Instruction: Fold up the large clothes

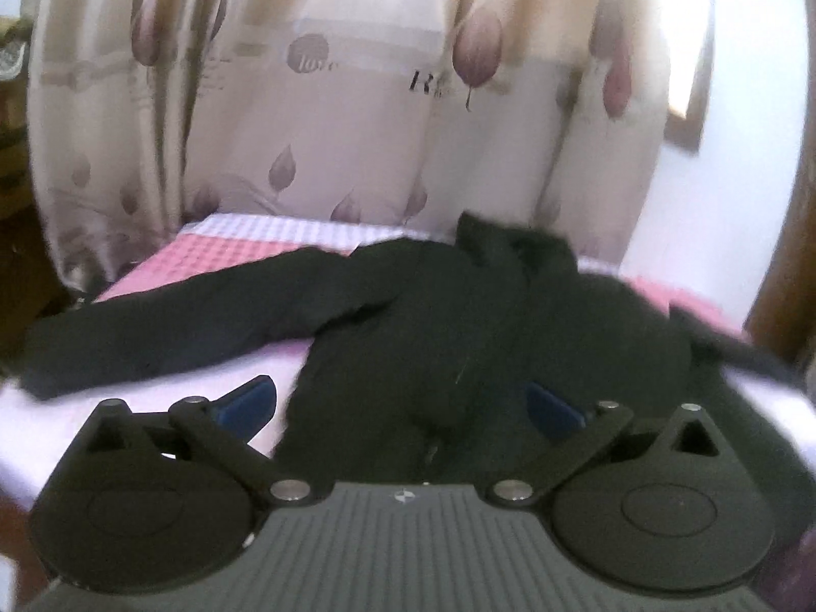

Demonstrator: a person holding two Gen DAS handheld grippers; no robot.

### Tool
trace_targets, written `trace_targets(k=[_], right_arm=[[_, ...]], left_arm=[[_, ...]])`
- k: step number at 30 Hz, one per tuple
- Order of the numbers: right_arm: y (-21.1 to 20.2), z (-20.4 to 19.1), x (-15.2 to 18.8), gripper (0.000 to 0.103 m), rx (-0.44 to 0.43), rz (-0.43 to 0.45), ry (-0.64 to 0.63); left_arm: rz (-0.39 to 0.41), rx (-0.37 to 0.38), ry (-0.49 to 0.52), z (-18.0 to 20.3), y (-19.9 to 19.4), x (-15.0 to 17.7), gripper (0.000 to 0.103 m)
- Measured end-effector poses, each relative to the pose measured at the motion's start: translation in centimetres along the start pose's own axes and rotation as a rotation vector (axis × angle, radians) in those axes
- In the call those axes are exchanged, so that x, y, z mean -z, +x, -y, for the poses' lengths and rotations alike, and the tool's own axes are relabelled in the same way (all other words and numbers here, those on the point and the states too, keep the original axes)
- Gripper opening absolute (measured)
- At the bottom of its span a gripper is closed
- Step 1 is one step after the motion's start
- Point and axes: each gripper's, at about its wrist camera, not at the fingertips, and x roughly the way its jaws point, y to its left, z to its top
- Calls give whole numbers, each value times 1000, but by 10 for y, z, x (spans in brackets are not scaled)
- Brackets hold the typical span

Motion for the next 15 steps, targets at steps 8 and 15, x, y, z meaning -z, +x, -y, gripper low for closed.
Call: trace_targets(k=[8, 15], right_arm=[[52, 65, -62, 86, 105, 121, 277], [99, 87, -107, 86, 109, 189, 400]], left_arm=[[14, -33, -92, 43, 127, -12, 103], [16, -81, -16, 62, 203, 0, 103]])
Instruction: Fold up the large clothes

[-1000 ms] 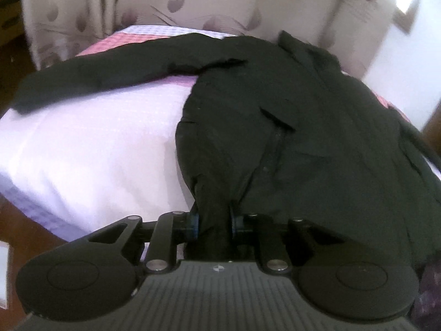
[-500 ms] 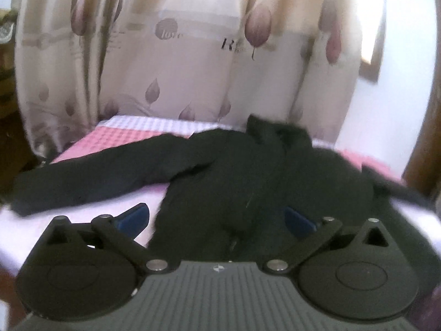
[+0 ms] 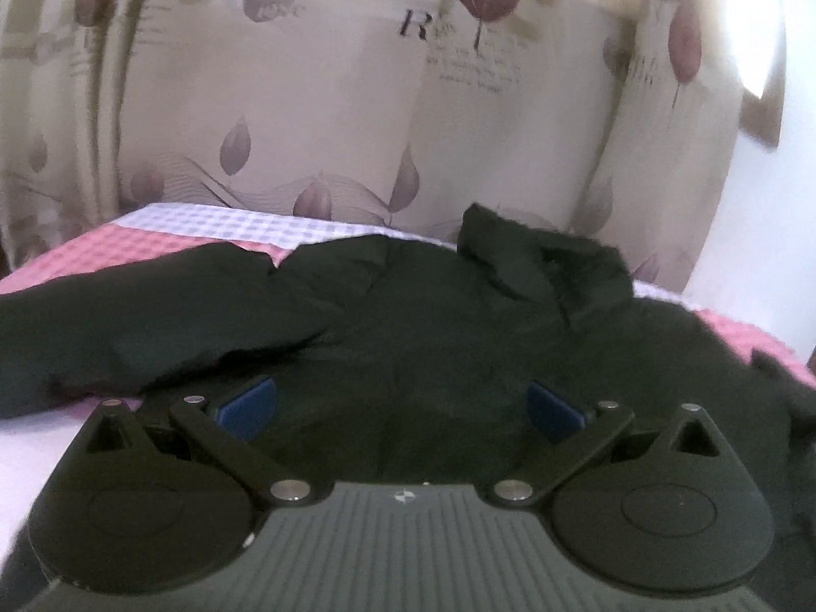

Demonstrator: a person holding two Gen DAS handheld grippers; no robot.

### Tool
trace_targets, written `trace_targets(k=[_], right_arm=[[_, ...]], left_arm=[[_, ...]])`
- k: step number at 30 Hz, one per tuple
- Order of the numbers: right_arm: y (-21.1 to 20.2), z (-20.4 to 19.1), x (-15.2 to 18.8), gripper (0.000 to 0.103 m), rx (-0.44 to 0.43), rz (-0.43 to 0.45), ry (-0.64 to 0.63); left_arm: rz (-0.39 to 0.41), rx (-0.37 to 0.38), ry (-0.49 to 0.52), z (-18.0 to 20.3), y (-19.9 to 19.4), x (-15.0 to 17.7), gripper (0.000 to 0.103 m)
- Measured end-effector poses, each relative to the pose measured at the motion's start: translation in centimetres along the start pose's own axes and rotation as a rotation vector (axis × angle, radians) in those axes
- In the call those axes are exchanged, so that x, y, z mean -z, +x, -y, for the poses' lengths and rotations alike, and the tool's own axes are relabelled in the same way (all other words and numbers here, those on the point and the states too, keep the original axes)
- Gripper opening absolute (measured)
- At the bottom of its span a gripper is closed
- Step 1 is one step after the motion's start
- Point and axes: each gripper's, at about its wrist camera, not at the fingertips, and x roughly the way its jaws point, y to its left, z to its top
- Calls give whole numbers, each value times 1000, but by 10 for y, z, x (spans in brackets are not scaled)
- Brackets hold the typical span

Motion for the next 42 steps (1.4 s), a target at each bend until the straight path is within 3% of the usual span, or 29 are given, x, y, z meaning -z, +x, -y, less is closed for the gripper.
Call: trace_targets(k=[3, 8, 11, 13, 16, 20, 25, 30, 33, 36, 42], right_arm=[[18, -9, -3, 92, 30, 23, -15], [37, -24, 2, 89, 107, 79, -57], [47, -23, 0, 21, 162, 37, -96], [55, -18, -5, 19, 178, 31, -71], [54, -49, -9, 18, 179, 85, -152], [44, -148, 11, 18, -20, 128, -374], [50, -262, 101, 18, -295, 45, -625], [80, -306, 225, 18, -490, -118, -787], [107, -305, 297, 18, -513, -240, -849], [128, -299, 362, 18, -471, -307, -1028], [149, -272, 441, 18, -372, -421, -1374]], left_arm=[[-60, 52, -11, -5, 11, 8, 103], [-39, 86, -86, -18, 10, 11, 103], [-40, 93, -133, -24, 11, 11, 103], [-35, 104, -164, -29, 11, 11, 103], [-28, 115, -207, -35, 11, 12, 103], [-2, 133, -248, -41, 7, 13, 103], [22, 139, -302, -48, 3, 14, 103], [36, 142, -328, -52, 1, 15, 103], [38, 142, -334, -52, 1, 15, 103], [45, 146, -346, -54, 0, 15, 103], [55, 148, -384, -59, 0, 15, 103]])
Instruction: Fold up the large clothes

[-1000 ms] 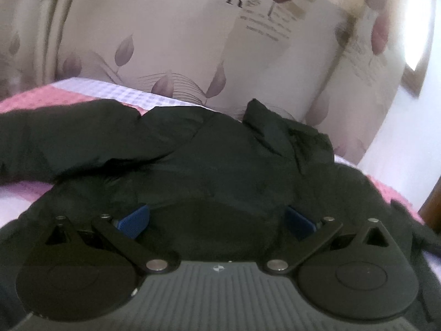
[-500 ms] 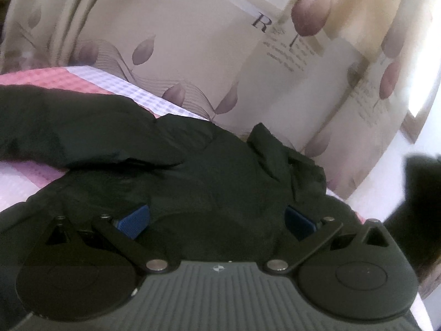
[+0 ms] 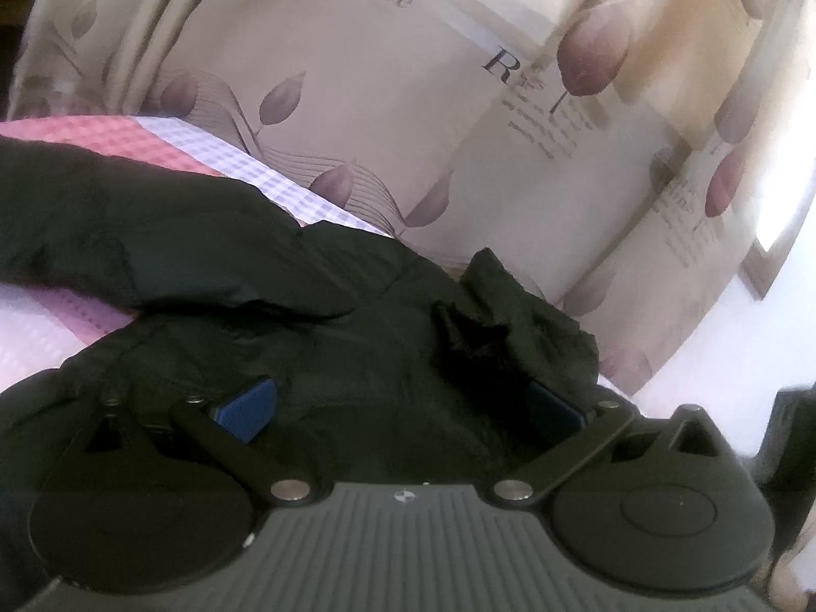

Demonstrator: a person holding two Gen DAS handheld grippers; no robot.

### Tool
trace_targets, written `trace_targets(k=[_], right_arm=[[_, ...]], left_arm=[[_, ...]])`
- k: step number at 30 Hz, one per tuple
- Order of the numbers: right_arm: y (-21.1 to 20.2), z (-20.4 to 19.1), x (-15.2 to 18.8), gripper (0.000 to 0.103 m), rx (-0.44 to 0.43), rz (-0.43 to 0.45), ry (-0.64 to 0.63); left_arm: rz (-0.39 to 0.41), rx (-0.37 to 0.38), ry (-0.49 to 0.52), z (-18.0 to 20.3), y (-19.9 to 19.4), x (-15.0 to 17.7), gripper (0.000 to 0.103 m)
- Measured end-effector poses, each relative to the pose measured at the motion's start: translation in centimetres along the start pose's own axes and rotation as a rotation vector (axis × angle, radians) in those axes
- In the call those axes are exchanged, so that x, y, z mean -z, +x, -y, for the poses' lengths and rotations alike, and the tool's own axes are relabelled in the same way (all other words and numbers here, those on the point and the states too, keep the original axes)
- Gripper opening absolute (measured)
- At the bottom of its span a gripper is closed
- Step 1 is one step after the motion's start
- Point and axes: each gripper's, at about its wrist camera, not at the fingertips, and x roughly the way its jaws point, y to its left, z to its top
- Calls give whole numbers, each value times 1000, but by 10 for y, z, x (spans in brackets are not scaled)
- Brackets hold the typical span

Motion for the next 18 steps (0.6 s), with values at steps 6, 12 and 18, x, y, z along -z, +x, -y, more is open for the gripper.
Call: trace_targets(k=[6, 12, 18], right_arm=[[9, -19, 13, 68, -64, -64, -129], [-23, 0, 3, 75, -160, 32, 25], [-23, 3, -9, 34, -39, 44, 59]], left_arm=[[-3, 1, -6, 0, 0, -1, 103], [-4, -2, -11, 0, 0, 0, 103], [24, -2, -48, -7, -8, -4, 100]])
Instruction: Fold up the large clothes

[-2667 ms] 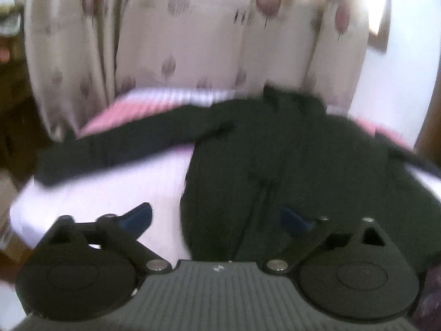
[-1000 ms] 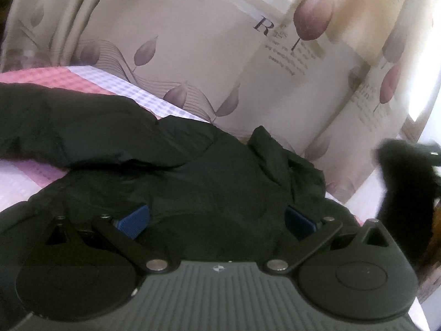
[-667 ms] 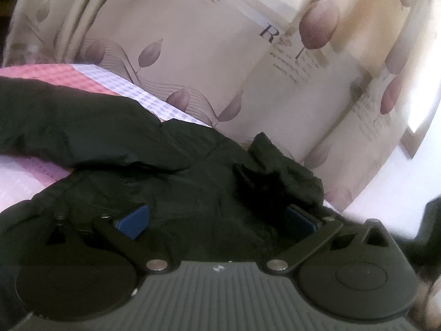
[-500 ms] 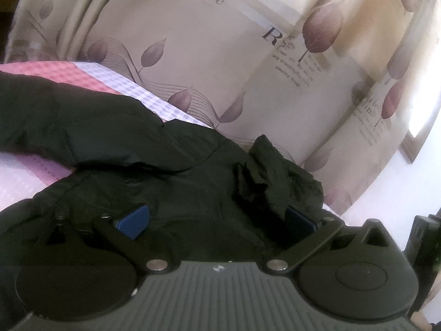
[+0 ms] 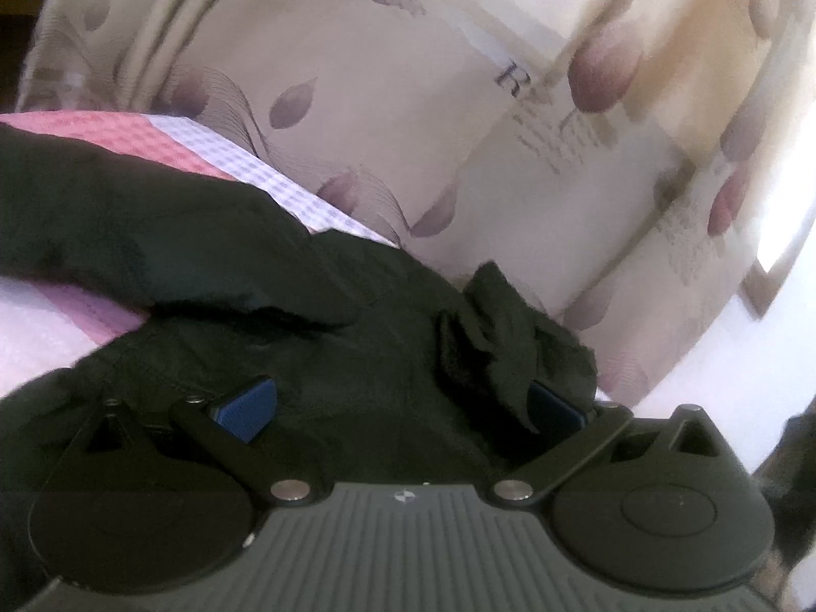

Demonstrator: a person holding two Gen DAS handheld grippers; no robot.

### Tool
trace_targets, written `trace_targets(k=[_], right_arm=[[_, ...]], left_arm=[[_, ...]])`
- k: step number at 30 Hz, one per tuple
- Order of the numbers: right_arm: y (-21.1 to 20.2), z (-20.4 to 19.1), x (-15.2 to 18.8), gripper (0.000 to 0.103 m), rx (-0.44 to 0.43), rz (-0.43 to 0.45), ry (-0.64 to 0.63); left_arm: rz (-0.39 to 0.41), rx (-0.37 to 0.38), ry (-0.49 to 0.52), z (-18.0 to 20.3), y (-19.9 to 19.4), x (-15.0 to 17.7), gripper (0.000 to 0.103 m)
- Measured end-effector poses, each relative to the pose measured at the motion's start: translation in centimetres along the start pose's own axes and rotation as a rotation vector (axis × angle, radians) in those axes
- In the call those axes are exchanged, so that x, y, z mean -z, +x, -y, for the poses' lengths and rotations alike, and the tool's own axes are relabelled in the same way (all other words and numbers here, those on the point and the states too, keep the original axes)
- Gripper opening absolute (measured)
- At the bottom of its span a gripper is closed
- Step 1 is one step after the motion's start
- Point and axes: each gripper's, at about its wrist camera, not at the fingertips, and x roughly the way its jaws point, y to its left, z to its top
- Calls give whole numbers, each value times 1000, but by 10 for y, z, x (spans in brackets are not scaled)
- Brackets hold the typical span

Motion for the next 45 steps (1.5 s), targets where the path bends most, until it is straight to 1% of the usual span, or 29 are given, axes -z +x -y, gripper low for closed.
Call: trace_targets(k=[1, 2, 3, 4, 7, 9, 11, 13, 15, 16, 18, 20, 21, 23, 25, 26, 27, 28, 29, 30, 31, 32, 34, 37, 39, 42, 44, 45], right_arm=[[7, -2, 1, 33, 29, -27, -19], [16, -5, 4, 33, 36, -65, -37], [25, -7, 9, 32, 38, -108, -56], [32, -11, 15, 32, 52, -148, -83], [38, -19, 21, 32, 67, -159, -143], [39, -21, 22, 32, 76, -156, -154], [38, -22, 22, 33, 75, -152, -156], [37, -22, 22, 36, 71, -148, -151], [35, -20, 26, 42, 68, -144, -153], [35, -21, 27, 50, 66, -144, -157], [34, -24, 27, 72, 62, -146, -176], [35, -29, 27, 75, 59, -153, -203], [35, -31, 28, 75, 66, -153, -213], [35, -32, 28, 76, 70, -153, -217], [35, -31, 28, 76, 69, -153, -212], [35, -31, 28, 76, 69, -153, -212], [35, -31, 28, 76, 70, -153, -214], [35, -31, 28, 76, 70, -156, -215], [35, -31, 28, 76, 71, -155, -215], [35, -31, 28, 77, 70, -155, -214], [35, -31, 28, 77, 69, -155, -212], [34, -31, 28, 77, 68, -154, -210], [34, -30, 28, 77, 66, -148, -200], [29, -22, 26, 77, 69, -116, -144], [22, -9, 23, 77, 58, -78, -59], [2, 16, 16, 77, 58, -1, 144], [-20, 32, 14, 77, 32, 64, 287], [-32, 37, 13, 77, 30, 91, 323]], left_arm=[[-2, 1, -14, -3, -4, -3, 97], [-9, 0, -36, -8, -10, -9, 96], [-7, -10, -49, -12, -17, -13, 96], [12, -33, -65, -19, -29, -19, 96], [54, -94, -131, -49, -61, -37, 101], [60, -142, -204, -78, -80, -51, 101], [57, -163, -286, -113, -97, -65, 101], [76, -206, -358, -144, -111, -76, 102], [78, -243, -409, -173, -120, -86, 102], [69, -256, -448, -188, -123, -91, 102], [71, -270, -507, -210, -126, -98, 102], [96, -282, -540, -225, -128, -104, 100], [114, -282, -553, -230, -131, -107, 100], [137, -305, -571, -235, -132, -114, 96], [146, -339, -572, -239, -129, -118, 84], [147, -340, -571, -241, -127, -120, 79], [141, -344, -558, -242, -124, -123, 63], [127, -358, -537, -243, -119, -125, 33], [103, -379, -521, -245, -113, -127, 16], [91, -384, -518, -250, -111, -126, 7], [98, -395, -520, -252, -108, -127, 7], [116, -407, -510, -251, -107, -126, 7], [144, -430, -477, -241, -103, -135, 6], [208, -415, -376, -200, -97, -160, 6], [246, -367, -289, -159, -93, -177, 6], [283, -247, -138, -81, -83, -198, 6], [284, -160, -57, -31, -74, -202, 6], [281, -117, -19, -6, -68, -202, 6]])
